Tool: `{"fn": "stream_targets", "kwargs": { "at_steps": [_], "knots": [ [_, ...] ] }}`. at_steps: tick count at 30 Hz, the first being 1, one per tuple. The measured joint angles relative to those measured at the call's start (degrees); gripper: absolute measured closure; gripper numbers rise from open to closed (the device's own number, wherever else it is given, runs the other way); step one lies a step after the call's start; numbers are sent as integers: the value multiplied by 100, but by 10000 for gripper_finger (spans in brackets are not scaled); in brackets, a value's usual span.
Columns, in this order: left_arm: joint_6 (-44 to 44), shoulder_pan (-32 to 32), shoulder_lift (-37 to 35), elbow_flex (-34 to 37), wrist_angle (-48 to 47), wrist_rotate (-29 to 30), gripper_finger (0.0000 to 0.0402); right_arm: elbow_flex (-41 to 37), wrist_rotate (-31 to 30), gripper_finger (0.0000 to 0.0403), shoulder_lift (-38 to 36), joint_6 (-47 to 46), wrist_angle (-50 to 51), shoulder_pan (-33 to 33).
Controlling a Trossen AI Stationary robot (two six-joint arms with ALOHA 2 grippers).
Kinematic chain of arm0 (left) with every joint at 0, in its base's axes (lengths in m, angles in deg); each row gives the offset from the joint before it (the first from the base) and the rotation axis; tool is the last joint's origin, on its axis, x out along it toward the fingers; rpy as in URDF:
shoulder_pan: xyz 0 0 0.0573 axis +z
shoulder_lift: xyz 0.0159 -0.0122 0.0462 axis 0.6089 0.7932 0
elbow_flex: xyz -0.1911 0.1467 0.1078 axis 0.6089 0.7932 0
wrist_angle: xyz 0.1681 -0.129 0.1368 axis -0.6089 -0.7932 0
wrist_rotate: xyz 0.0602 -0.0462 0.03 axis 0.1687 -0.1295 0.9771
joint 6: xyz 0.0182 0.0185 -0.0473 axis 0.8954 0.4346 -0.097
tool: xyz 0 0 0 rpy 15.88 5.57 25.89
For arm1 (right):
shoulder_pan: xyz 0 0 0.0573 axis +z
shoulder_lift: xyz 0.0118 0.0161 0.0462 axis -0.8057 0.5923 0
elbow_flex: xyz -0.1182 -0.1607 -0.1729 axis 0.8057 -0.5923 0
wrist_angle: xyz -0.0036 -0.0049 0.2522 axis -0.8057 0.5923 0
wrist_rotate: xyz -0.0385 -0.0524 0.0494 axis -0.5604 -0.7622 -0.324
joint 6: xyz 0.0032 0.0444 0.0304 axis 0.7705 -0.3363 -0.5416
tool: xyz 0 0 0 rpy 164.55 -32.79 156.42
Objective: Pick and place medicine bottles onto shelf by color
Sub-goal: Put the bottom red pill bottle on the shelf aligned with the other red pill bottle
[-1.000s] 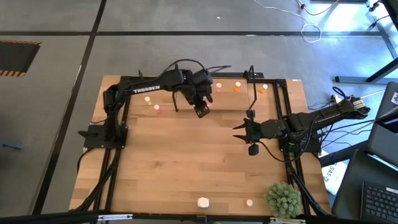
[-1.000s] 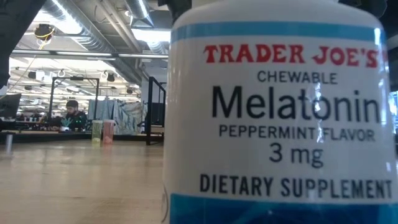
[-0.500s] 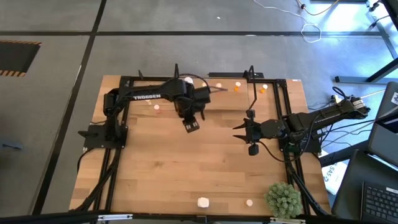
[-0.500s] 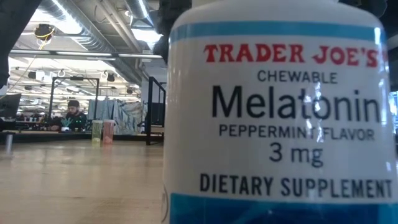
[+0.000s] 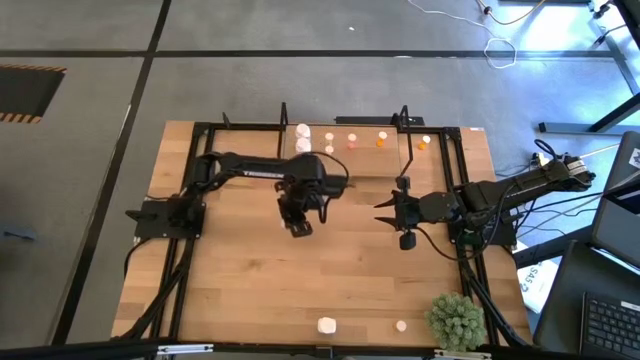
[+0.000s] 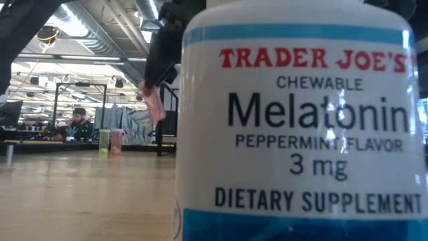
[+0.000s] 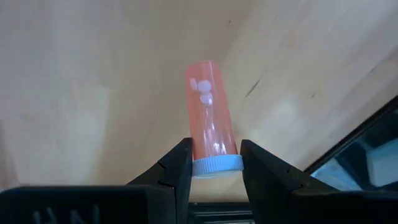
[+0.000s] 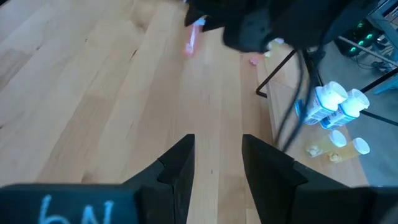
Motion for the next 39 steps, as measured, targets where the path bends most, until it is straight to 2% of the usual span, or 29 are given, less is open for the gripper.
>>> {"fn": "stream_targets", "kwargs": {
  "at_steps": [4,23,39],
  "knots": [
    [176,-109,178,0,8,-252,287,0,0,267,0,0,-3,0],
    [722,-476,914,0,5,-273,287,0,-2,267,0,-1,-10,-1],
    [539,-462,1019,0,205,-84,287,0,-2,267,0,0,-11,-2]
  ]
}}
